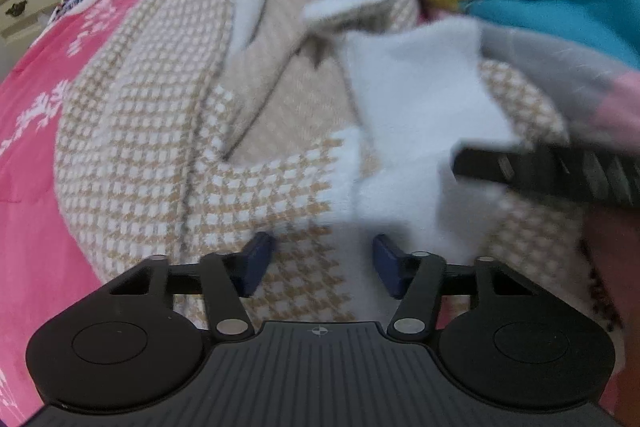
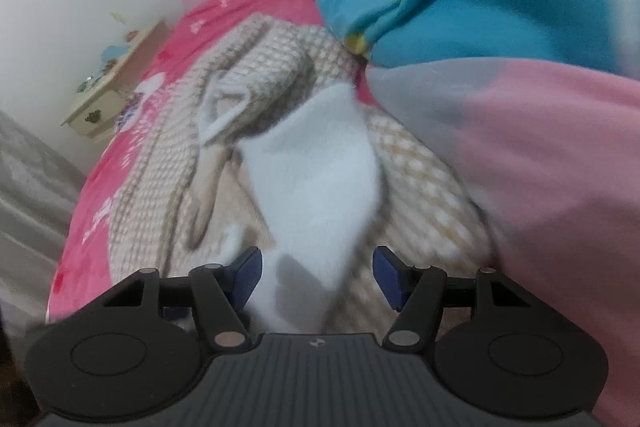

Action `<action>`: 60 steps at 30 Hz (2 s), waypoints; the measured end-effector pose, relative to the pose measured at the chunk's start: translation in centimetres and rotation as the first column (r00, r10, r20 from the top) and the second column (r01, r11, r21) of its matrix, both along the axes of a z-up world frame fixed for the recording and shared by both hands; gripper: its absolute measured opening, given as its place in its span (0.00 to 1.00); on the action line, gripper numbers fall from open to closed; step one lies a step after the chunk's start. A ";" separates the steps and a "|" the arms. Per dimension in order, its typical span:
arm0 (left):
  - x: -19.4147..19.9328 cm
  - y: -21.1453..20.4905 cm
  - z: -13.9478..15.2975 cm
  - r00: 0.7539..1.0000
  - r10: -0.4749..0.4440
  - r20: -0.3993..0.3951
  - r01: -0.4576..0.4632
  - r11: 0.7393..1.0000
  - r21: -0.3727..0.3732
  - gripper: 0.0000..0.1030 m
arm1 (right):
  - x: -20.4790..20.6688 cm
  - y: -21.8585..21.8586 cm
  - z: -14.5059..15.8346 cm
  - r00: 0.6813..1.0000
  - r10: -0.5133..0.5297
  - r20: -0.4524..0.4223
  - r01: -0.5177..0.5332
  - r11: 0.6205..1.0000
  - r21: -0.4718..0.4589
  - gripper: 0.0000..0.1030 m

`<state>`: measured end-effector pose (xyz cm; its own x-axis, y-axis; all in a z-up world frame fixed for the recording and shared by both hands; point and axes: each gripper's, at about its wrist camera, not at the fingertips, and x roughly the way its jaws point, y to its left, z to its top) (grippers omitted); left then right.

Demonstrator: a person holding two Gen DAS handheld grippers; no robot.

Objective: Fold clothes
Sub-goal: 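Grasp the white cuff with the right gripper while the left gripper grasps the cardigan edge, then lift the cardigan with both grippers and shake it out above the bed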

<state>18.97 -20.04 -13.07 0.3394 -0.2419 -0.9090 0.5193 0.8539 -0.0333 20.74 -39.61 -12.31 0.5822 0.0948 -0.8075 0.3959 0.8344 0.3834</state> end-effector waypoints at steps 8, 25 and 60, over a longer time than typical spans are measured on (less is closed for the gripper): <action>-1.3 2.9 1.8 0.983 0.180 0.040 -0.177 0.982 -0.061 0.11 | 1.2 0.1 -2.1 0.995 -0.037 -0.090 0.042 0.997 0.057 0.35; -4.0 7.4 1.7 0.915 0.362 0.180 -0.302 0.908 -0.292 0.07 | -3.1 -0.3 -4.0 0.983 -0.116 0.144 0.059 0.934 0.353 0.19; -38.7 10.6 19.9 0.905 -0.260 0.337 0.425 0.551 -0.718 0.13 | -33.9 1.3 26.5 0.531 0.537 0.655 -0.763 0.640 0.093 0.11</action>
